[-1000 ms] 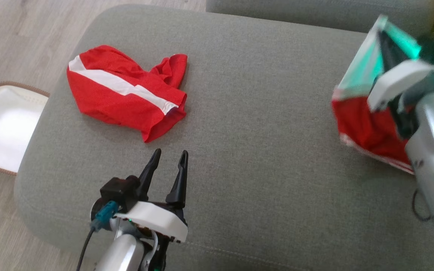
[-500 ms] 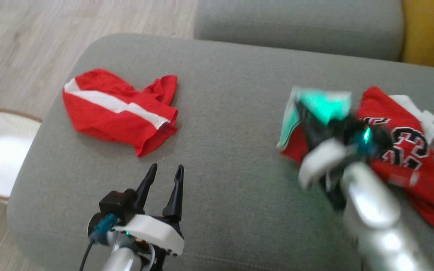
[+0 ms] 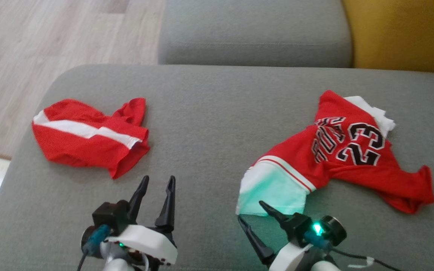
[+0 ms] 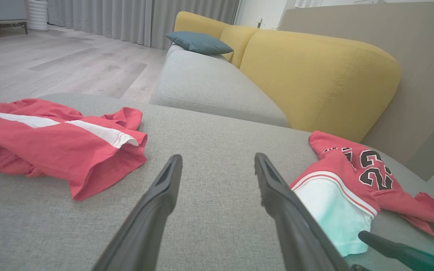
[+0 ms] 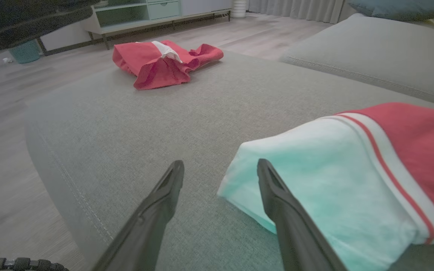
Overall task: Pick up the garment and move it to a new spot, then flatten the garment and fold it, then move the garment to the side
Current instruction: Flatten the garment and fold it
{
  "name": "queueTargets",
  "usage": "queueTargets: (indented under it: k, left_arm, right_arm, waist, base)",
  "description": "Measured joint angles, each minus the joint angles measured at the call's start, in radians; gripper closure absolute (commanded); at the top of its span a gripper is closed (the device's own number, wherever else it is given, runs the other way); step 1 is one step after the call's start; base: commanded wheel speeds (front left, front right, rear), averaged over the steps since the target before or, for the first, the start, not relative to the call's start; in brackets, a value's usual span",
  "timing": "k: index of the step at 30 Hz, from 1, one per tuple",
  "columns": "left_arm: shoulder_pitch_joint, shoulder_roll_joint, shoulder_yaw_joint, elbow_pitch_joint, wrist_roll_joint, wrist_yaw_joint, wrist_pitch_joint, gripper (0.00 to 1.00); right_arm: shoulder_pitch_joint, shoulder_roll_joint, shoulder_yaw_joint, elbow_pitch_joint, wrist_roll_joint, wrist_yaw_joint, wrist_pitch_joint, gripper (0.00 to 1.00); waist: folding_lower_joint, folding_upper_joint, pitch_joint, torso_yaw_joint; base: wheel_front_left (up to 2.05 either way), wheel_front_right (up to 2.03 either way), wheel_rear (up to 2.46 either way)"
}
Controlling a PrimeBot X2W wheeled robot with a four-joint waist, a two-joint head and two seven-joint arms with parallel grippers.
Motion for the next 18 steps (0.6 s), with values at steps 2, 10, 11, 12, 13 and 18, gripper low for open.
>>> queueTargets:
  k: [2, 10, 11, 12, 13, 18]
  left_arm:
    - [0.007, 0.0, 0.01, 0.0, 0.0, 0.0, 0.0, 0.0]
    - [0.019, 0.0, 0.026, -0.011, 0.0, 0.0, 0.0, 0.0]
    - [0.02, 0.0, 0.026, -0.012, -0.002, 0.001, 0.0, 0.0]
    - [0.02, 0.0, 0.025, -0.015, -0.006, 0.001, 0.0, 0.0]
    - [0.02, 0.0, 0.025, -0.019, -0.012, 0.001, 0.0, 0.0]
    - [0.02, 0.0, 0.019, -0.031, -0.036, 0.001, 0.0, 0.0]
  right_arm:
    - [0.01, 0.003, -0.008, -0.019, 0.01, 0.0, 0.008, 0.0]
    - [0.015, 0.005, -0.247, -0.137, -0.039, 0.0, 0.016, 0.0]
    - [0.018, 0.005, -0.288, -0.159, -0.053, 0.0, 0.018, 0.0]
    - [0.022, 0.005, -0.33, -0.18, -0.064, 0.0, 0.024, 0.0]
    - [0.028, 0.006, -0.373, -0.201, -0.072, 0.0, 0.024, 0.0]
    - [0.105, 0.01, -0.58, -0.3, -0.088, 0.0, 0.023, 0.0]
  waist:
    - [0.0, 0.0, -0.009, -0.018]
    - [0.0, 0.0, -0.034, -0.094]
    - [0.0, 0.0, -0.036, -0.102]
    - [0.0, 0.0, -0.036, -0.11]
    - [0.0, 0.0, -0.036, -0.117]
    - [0.0, 0.0, -0.029, -0.139]
  base:
    - [0.0, 0.0, 0.0]
    - [0.0, 0.0, 0.0]
    - [0.0, 0.0, 0.0]
    - [0.0, 0.0, 0.0]
    - [0.0, 0.0, 0.0]
    - [0.0, 0.0, 0.0]
